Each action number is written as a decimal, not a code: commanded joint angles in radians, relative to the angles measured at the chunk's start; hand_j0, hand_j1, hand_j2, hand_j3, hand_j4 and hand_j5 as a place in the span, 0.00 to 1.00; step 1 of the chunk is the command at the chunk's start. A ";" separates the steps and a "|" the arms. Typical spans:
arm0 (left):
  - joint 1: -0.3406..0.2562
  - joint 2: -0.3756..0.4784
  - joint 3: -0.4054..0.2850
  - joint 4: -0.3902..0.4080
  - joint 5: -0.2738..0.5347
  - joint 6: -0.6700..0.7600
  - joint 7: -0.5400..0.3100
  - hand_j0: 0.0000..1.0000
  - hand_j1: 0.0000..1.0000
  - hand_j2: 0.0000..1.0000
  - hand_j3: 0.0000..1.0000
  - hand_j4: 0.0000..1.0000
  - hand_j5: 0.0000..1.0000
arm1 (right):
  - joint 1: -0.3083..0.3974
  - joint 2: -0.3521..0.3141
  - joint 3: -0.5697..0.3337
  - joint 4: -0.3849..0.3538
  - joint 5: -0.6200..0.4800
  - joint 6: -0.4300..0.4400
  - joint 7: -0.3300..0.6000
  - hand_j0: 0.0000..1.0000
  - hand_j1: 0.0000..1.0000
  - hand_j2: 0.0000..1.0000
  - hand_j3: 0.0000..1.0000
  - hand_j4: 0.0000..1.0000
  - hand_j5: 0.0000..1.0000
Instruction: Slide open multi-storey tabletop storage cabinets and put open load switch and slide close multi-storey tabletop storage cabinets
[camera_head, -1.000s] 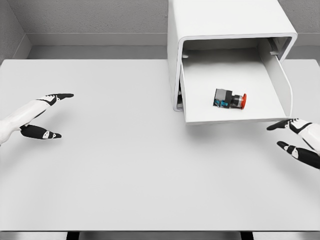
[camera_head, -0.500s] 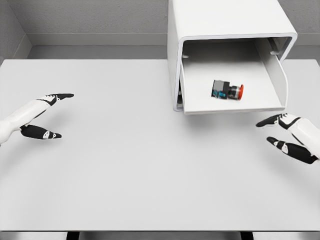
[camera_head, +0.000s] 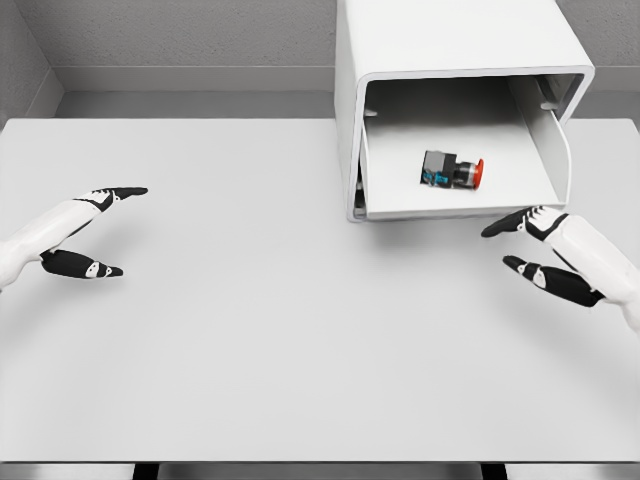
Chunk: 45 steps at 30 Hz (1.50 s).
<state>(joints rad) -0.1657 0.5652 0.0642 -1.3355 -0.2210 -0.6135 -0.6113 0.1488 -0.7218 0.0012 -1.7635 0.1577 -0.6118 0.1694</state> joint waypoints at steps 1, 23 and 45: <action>0.000 0.001 0.000 -0.001 0.008 0.003 0.000 1.00 1.00 1.00 1.00 1.00 1.00 | -0.002 0.004 0.014 0.001 -0.006 0.001 -0.001 0.64 0.64 0.64 0.64 0.64 0.64; 0.005 -0.001 0.000 -0.005 0.009 0.003 0.000 1.00 1.00 1.00 1.00 1.00 1.00 | -0.095 0.033 0.105 0.019 0.019 0.001 0.001 0.66 0.66 0.66 0.66 0.66 0.66; 0.005 -0.001 0.000 -0.005 0.009 0.003 0.000 1.00 1.00 1.00 1.00 1.00 1.00 | -0.247 0.077 0.215 0.116 0.036 0.001 0.002 0.66 0.66 0.66 0.66 0.66 0.66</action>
<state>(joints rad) -0.1611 0.5637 0.0647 -1.3402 -0.2197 -0.6135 -0.6113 -0.1012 -0.6499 0.2081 -1.6554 0.1972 -0.6118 0.1721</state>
